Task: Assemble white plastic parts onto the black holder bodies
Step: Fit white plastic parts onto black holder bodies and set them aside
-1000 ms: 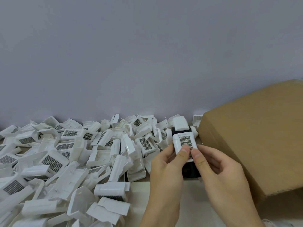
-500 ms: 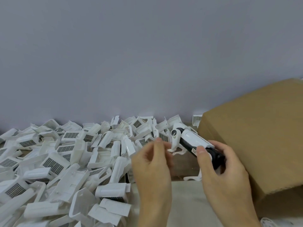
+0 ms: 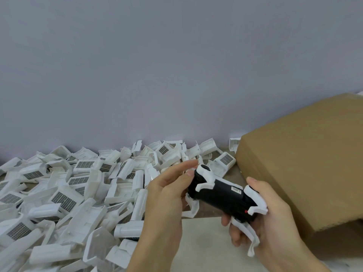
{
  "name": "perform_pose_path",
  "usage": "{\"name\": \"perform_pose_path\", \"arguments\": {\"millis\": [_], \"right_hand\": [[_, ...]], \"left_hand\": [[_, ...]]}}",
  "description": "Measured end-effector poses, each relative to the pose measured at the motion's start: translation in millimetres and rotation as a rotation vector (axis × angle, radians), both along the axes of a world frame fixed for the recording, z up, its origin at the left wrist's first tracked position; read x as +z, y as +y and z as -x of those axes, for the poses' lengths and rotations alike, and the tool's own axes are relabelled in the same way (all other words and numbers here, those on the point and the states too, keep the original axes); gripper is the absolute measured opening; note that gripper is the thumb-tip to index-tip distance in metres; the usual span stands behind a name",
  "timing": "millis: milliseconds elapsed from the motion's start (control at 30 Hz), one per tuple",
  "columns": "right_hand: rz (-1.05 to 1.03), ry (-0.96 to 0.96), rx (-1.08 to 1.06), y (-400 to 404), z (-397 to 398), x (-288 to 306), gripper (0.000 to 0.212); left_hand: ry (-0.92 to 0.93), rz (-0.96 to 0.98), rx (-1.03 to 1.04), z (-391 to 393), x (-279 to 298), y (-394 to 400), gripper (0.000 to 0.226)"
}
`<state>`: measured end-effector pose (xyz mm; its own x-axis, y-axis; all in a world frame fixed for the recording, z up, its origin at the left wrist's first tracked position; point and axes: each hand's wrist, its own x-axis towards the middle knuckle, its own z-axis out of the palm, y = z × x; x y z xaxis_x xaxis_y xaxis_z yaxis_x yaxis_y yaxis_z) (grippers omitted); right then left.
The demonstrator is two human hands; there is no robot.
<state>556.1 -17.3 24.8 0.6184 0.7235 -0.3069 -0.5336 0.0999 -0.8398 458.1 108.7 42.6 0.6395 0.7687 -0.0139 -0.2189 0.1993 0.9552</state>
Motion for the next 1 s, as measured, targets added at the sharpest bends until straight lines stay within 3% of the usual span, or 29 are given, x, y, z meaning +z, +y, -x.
{"name": "perform_pose_path", "arguments": {"millis": [167,333,400,467,500,633,733,800,867,1000], "right_hand": [[-0.049,0.007,-0.03,0,4,4,0.063],[0.047,-0.048,-0.128,6,4,9,0.045],[-0.017,-0.29,-0.215,4,9,6,0.03],[-0.107,-0.6,-0.233,-1,15,3,0.021],[-0.124,-0.715,-0.228,-3,17,0,0.025],[-0.107,-1.058,-0.29,-4,15,-2,0.039],[-0.015,-1.382,-0.346,-3,16,-3,0.05],[0.026,-1.597,-0.376,0,17,-4,0.053],[0.047,-1.743,-0.437,3,17,-6,0.053],[0.058,-1.83,-0.513,6,17,-7,0.051]], "left_hand": [[-0.024,0.052,0.012,-2,-1,-1,0.02],[-0.011,0.018,0.014,0,-2,1,0.042],[0.003,-0.005,0.044,2,-4,5,0.042],[-0.009,0.001,0.053,2,-6,10,0.025],[-0.019,0.019,0.046,2,-5,10,0.015],[-0.025,0.038,0.045,3,-2,12,0.021],[-0.007,-0.04,0.02,3,-2,9,0.048],[0.001,-0.065,0.007,2,-3,8,0.035],[-0.012,-0.026,0.038,1,-5,8,0.014],[-0.054,0.036,0.059,1,-4,8,0.019]]}}
